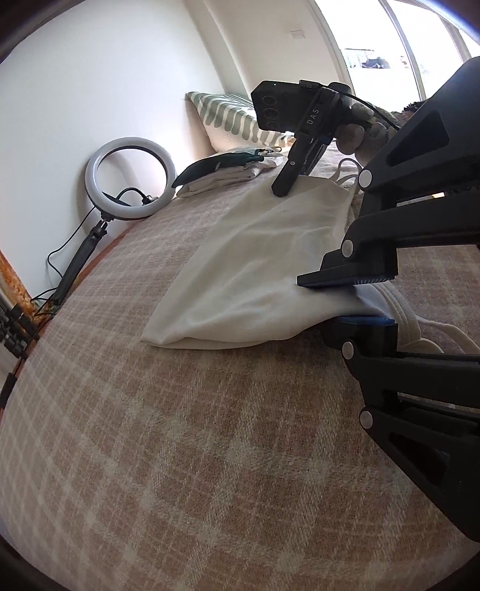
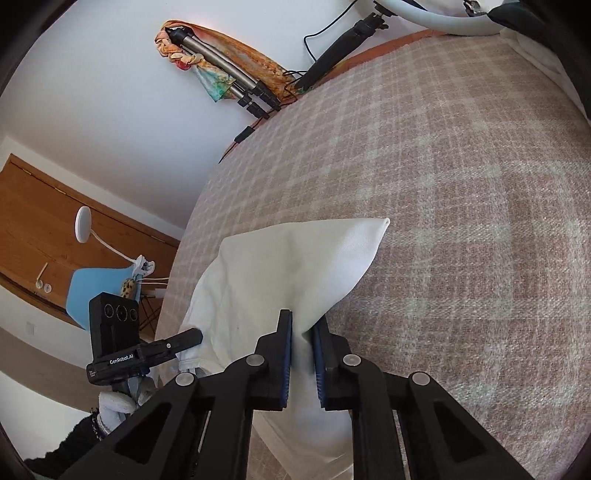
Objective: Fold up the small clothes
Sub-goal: 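Lift the folded camisole with both grippers and carry it onto the green garment pile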
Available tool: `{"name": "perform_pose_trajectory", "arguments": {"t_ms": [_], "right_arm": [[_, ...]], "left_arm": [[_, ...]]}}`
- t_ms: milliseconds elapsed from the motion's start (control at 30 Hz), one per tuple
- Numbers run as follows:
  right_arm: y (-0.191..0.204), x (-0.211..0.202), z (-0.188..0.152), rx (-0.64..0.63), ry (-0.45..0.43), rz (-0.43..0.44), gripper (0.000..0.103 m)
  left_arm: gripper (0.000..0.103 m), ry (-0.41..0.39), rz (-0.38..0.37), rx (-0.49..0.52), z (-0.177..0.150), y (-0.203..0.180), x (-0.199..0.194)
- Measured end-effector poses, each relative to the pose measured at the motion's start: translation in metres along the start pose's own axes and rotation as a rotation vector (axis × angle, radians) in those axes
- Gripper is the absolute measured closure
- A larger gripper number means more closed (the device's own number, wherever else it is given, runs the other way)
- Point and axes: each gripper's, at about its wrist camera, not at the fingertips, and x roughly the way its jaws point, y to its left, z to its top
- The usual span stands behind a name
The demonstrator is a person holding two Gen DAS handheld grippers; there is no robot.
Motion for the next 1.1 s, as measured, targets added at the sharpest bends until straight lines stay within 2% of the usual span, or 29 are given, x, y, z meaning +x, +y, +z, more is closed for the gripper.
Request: {"name": "perform_pose_trajectory", "arguments": {"t_ms": [200, 433, 700, 867, 1100], "right_arm": [[0.028, -0.013, 0.002, -0.090, -0.044, -0.077, 0.096], [0.049, -0.038, 0.003, -0.159, -0.111, -0.130, 0.097], [0.042, -0.085, 0.008, -0.159, -0.210, -0.172, 0.097], [0.028, -0.115, 0.012, -0.153, -0.235, -0.220, 0.097], [0.006, -0.167, 0.027, -0.164, -0.293, -0.295, 0.097]], "left_arm": [[0.094, -0.040, -0.019, 0.069, 0.001, -0.021, -0.009], [0.094, -0.041, -0.056, 0.160, 0.002, -0.056, -0.006], [0.094, -0.031, -0.112, 0.213, 0.005, -0.094, 0.015], [0.094, -0.026, -0.145, 0.244, 0.004, -0.119, 0.037], [0.094, -0.022, -0.182, 0.311, 0.015, -0.173, 0.073]]}}
